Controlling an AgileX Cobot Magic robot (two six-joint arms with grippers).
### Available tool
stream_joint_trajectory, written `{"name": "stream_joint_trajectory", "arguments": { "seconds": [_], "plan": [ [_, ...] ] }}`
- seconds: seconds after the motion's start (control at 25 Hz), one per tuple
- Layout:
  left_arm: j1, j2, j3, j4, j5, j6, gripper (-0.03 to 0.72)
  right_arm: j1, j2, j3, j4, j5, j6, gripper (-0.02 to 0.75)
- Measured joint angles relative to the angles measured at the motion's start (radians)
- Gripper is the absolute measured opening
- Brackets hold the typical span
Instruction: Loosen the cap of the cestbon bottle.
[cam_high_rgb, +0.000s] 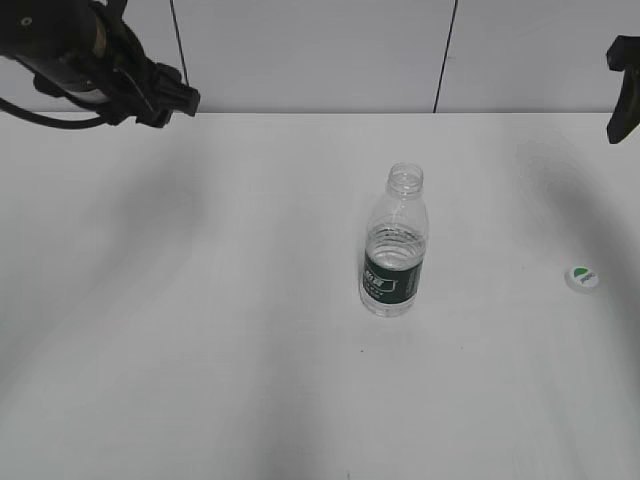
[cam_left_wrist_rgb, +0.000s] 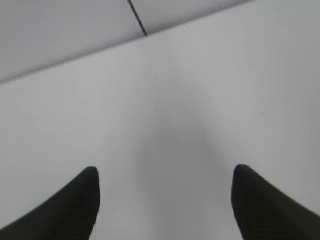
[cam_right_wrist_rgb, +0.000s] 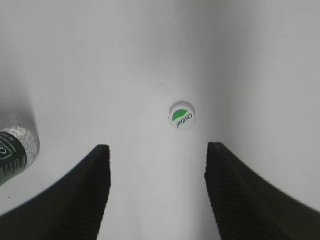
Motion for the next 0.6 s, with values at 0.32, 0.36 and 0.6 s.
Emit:
{"name": "stream_joint_trajectory", "arguments": {
  "seconds": [0.32, 0.36, 0.6],
  "plan": [
    [0.1, 0.0, -0.12, -0.519, 0.289, 0.335, 0.489, 0.0, -0.003, 0.0, -0.044, 0.044, -0.001, 0.465],
    [0.13, 0.0, -0.144, -0.566, 0.326, 0.368, 0.489, 0.0, -0.006, 0.0, -0.056, 0.045, -0.001, 0.465],
    [0.32, -0.001, -0.192, -0.676, 0.606, 0.473, 0.489, 0.0, -0.056, 0.0, -0.079, 0.048, -0.002, 0.465]
  ]
}}
